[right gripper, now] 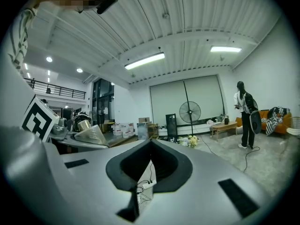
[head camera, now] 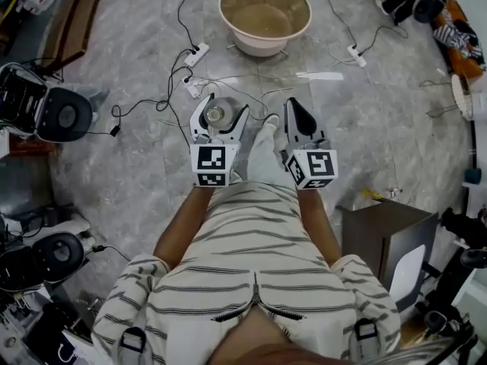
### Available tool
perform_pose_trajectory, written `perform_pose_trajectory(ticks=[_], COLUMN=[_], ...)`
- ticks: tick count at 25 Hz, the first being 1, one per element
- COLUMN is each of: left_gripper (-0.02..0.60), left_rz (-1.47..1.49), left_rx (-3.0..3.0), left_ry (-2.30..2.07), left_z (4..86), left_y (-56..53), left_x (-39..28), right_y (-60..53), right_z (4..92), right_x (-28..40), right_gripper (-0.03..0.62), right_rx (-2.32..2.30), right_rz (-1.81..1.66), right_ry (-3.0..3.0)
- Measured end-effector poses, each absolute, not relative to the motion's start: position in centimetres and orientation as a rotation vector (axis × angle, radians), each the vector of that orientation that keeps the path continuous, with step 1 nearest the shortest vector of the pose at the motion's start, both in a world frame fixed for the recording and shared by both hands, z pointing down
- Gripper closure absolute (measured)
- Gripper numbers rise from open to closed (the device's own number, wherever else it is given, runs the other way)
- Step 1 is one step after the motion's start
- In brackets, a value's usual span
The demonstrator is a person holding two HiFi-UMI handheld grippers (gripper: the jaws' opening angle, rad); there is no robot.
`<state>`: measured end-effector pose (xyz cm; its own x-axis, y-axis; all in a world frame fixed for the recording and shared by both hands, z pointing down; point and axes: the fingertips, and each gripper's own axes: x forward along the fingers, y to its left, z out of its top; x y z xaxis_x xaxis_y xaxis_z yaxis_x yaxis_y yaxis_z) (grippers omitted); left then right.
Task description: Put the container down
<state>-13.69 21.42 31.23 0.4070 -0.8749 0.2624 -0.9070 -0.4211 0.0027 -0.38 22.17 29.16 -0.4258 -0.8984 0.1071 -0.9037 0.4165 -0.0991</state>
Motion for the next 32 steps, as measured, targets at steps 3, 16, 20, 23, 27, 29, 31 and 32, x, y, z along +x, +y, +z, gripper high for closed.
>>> perform_pose_trajectory(ticks=[3,16,20,23,27,29,31,32], left_gripper=[0.245,0.245,0.245,0.245,0.245,0.245,0.245,0.245], left_rz=[0.348,0.378,0.372,0.349,0.352,0.366,0.381,0.387], left_rx=[2.505,2.484,2.482,2.464,2.454,2.445,2.436,2.432], left_ry=[-1.612,-1.648,-1.663,-1.675,-1.691,-1.702,-1.705,-1.701], left_z=[31.5,31.2,30.9,30.7,30.9,31.0,31.0,31.1], left_y=[18.7,2.5,-2.7,-6.2,-10.0,-11.1,-12.0,-12.4], left_x=[-13.3,-9.5,-7.1,-5.6,-3.9,-3.2,-2.6,-2.3], right_y=[19.2,1.9,-3.6,-7.2,-11.2,-12.4,-13.4,-13.8], right_z=[29.7,28.7,28.0,28.1,28.5,28.7,29.0,29.2], right_x=[-0.2,4.2,6.2,7.7,9.1,9.8,10.4,10.6], right_gripper=[0.588,0.588,0.588,0.588,0.588,0.588,0.588,0.588], right_rx=[1.656,1.621,1.595,1.567,1.545,1.528,1.520,1.520], right_rz=[0.247,0.252,0.233,0.237,0.255,0.284,0.305,0.316], right_ry=[-2.626,-2.665,-2.686,-2.697,-2.730,-2.748,-2.761,-2.764])
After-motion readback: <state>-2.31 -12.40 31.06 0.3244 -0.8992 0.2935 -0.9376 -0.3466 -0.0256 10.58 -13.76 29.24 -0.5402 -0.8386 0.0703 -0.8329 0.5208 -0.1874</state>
